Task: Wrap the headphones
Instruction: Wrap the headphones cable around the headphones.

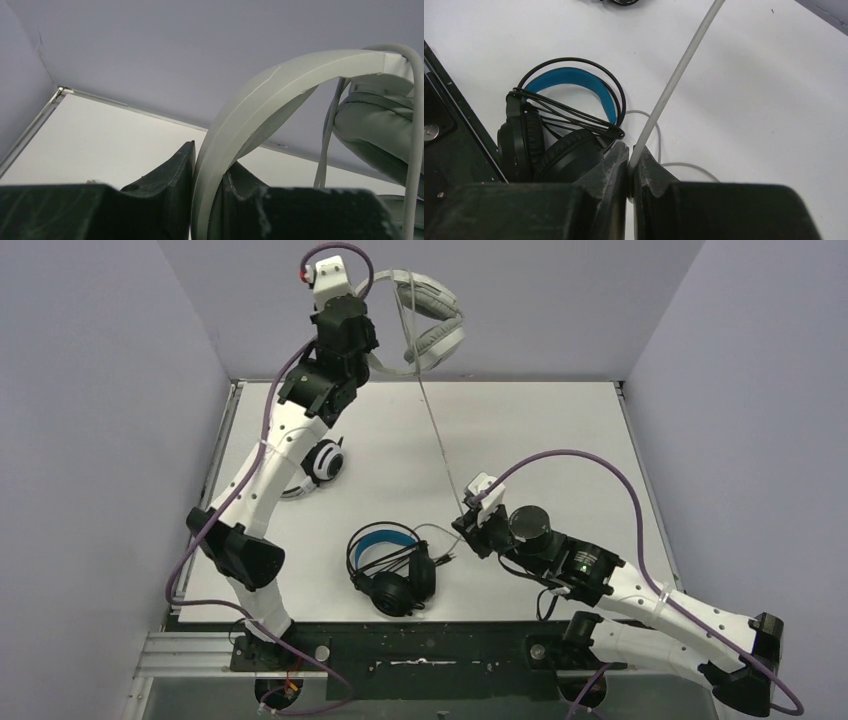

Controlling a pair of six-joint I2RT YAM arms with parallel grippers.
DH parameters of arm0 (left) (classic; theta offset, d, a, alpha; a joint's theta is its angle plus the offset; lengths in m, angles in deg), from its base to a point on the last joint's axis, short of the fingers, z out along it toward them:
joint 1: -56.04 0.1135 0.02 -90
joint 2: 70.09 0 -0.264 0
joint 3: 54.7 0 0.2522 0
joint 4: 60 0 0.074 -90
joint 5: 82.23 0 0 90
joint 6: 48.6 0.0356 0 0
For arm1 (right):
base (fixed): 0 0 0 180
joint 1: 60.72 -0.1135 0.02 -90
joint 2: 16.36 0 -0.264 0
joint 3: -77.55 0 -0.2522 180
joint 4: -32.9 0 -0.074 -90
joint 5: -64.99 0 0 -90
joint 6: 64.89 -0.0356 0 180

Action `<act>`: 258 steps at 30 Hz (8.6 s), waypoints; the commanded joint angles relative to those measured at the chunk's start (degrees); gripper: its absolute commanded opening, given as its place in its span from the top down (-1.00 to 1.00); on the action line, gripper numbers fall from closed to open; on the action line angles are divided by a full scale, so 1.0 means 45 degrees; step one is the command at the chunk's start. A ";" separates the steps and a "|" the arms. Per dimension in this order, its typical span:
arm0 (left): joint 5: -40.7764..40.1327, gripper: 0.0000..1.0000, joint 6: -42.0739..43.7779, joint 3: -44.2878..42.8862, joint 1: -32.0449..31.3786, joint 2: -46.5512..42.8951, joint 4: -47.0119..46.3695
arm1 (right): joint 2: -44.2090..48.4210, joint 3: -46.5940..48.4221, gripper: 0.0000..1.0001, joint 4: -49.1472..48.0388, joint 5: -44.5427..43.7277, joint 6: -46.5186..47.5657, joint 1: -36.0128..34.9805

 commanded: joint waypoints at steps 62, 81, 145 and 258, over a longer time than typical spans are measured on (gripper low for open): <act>1.1656 1.00 -0.0302 0.7197 -0.3044 -0.6668 0.1183 | -0.4455 0.6868 0.55 0.1797 0.3903 0.2871 0.6396; 1.0814 1.00 -0.3176 0.5358 -0.2884 -0.5689 0.1346 | -0.4355 0.3110 -0.16 -0.3884 0.4538 -0.1495 0.6391; 0.1208 1.00 -0.1526 0.0485 0.0466 -0.1173 -0.3272 | -0.3639 -0.2167 1.00 -0.4132 0.0951 -0.1103 0.2155; 0.9247 1.00 0.0073 0.3175 -0.0540 -0.5945 0.4313 | -0.5253 0.1419 -0.73 -0.6801 0.7718 -0.3199 0.7912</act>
